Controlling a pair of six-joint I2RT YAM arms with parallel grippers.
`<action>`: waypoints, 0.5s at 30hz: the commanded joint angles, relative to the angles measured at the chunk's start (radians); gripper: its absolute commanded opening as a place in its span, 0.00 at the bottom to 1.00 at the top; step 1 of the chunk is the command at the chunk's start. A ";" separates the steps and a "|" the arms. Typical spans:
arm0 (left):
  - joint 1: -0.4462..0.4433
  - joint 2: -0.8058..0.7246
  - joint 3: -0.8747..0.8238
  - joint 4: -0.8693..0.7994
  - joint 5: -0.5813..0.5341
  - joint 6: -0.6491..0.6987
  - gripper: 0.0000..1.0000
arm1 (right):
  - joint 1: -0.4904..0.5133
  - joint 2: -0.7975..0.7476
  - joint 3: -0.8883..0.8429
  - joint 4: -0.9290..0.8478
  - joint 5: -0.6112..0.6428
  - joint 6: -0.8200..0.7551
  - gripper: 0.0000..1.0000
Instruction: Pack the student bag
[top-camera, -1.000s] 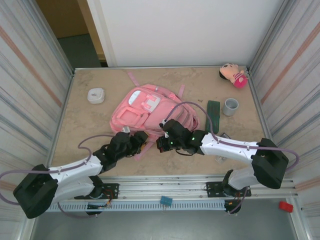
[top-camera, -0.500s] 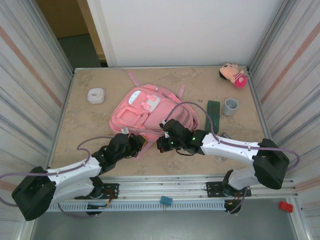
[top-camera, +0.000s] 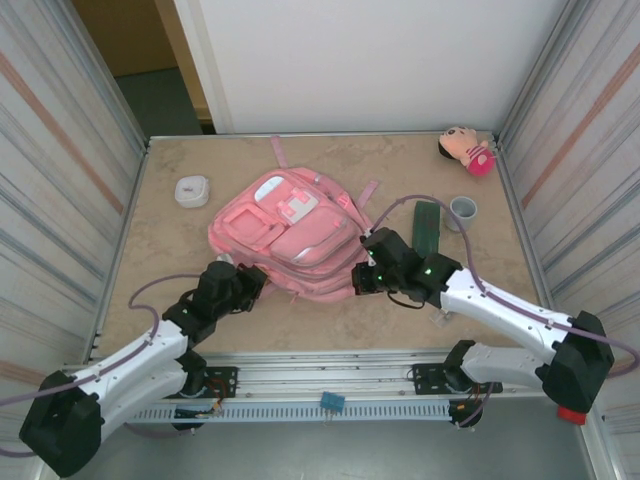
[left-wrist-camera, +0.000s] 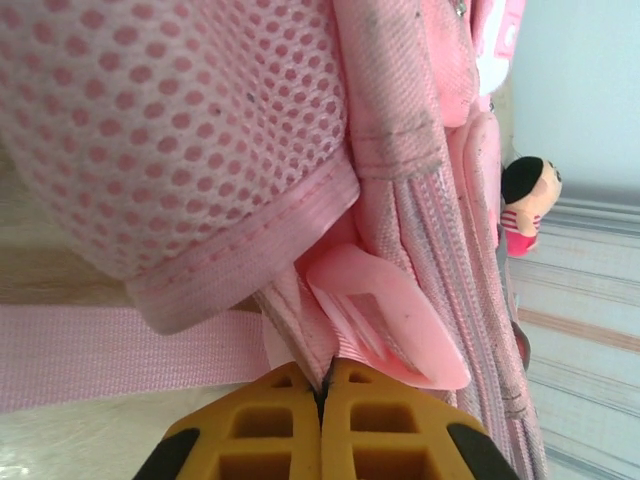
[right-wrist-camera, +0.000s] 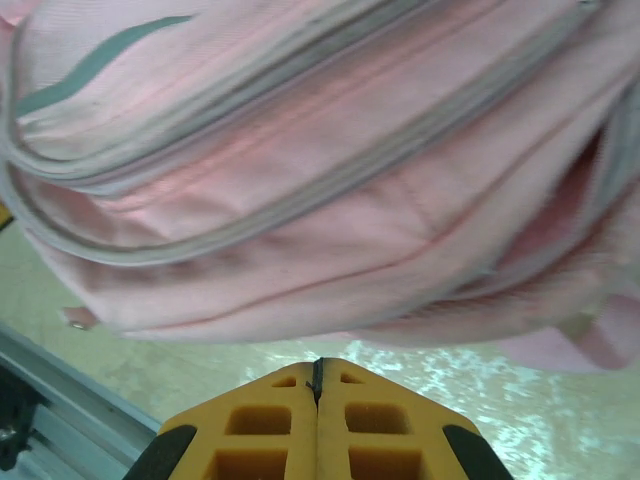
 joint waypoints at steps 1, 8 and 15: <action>0.016 -0.026 0.007 -0.004 0.006 0.049 0.00 | -0.002 -0.015 -0.021 -0.009 -0.092 -0.075 0.00; -0.002 0.024 0.051 0.060 0.098 0.045 0.00 | 0.108 0.027 -0.041 0.137 -0.057 -0.019 0.41; -0.014 0.046 0.070 0.084 0.096 0.047 0.00 | 0.004 0.075 -0.121 0.318 -0.198 0.241 0.76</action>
